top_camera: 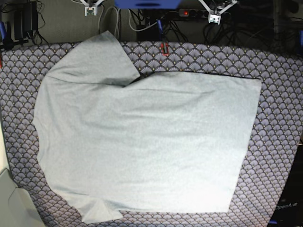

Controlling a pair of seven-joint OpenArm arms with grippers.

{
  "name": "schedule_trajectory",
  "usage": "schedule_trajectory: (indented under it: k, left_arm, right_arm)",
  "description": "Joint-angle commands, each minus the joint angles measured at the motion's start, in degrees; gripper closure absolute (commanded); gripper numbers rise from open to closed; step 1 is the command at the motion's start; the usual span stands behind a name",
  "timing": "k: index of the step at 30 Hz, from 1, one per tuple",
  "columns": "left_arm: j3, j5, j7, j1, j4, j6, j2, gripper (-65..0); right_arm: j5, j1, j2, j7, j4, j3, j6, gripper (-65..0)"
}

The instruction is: Fold the T-shirt properly

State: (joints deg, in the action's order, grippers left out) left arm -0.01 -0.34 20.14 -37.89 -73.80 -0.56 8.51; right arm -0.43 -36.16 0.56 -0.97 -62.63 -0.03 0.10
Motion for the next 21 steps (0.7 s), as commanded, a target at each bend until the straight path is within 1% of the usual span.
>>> schedule_trajectory:
  k: [1,6,10,11,13,15,17,19,21]
  left_arm:
    - [-0.03,-0.06,-0.67,-2.33,-3.87,0.34,0.50,-0.4]
    - [-0.21,-0.06,-0.58,-10.24,-18.11,0.34,0.76,-0.4]
    - [-3.90,-0.06,-0.58,-15.34,-29.63,0.34,0.23,-0.5]
    - [-4.78,-0.14,-0.58,-16.40,-33.06,0.34,0.15,-0.5]
    - [-6.45,-0.14,-0.58,-18.24,-39.04,0.34,0.15,-0.5]
    - [-7.95,-0.85,-0.76,-19.74,-42.73,0.34,0.15,-0.9]
    - [-9.18,-3.75,-0.84,-19.03,-42.38,0.43,0.50,-4.6]
    - [-11.99,-9.02,0.74,-17.01,-42.29,0.78,0.59,-12.9]
    - [-14.89,-14.91,2.76,-16.22,-42.20,0.87,0.76,-21.3]
  right_arm:
    - [0.12,-2.56,0.72,0.75,-3.79,0.16,0.21,0.0]
    - [0.12,-12.94,2.30,0.66,-21.90,0.08,0.21,0.0]
    - [0.21,-19.27,3.97,0.49,-36.31,0.16,0.21,0.0]
    - [0.21,-20.50,4.41,-0.48,-39.83,0.16,0.21,-0.2]
    - [0.29,-21.64,5.38,-4.43,-46.95,0.34,0.21,-4.2]
    - [0.29,-21.99,5.46,-8.30,-52.84,1.13,0.21,-9.8]
    - [0.29,-21.38,5.64,-9.18,-53.72,1.13,0.21,-15.6]
    - [0.29,-18.30,6.52,-9.53,-53.63,1.13,0.21,-21.1]
    - [0.29,-16.45,6.61,-9.53,-53.46,1.04,0.21,-24.8]
